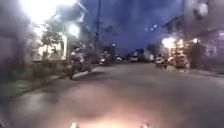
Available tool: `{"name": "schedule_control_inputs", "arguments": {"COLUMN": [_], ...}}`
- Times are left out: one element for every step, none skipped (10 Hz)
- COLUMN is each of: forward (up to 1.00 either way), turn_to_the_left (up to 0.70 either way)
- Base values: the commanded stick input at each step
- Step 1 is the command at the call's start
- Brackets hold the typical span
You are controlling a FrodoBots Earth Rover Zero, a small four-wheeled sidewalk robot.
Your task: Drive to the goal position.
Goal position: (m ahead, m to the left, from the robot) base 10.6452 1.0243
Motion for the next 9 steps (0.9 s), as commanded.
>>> {"name": "schedule_control_inputs", "arguments": {"forward": [0.50, 0.50, 0.50, 0.50, 0.50, 0.50, 0.50, 0.50, 0.50], "turn_to_the_left": [0.00, 0.00, 0.00, 0.00, 0.00, 0.00, 0.00, 0.00, 0.00]}}
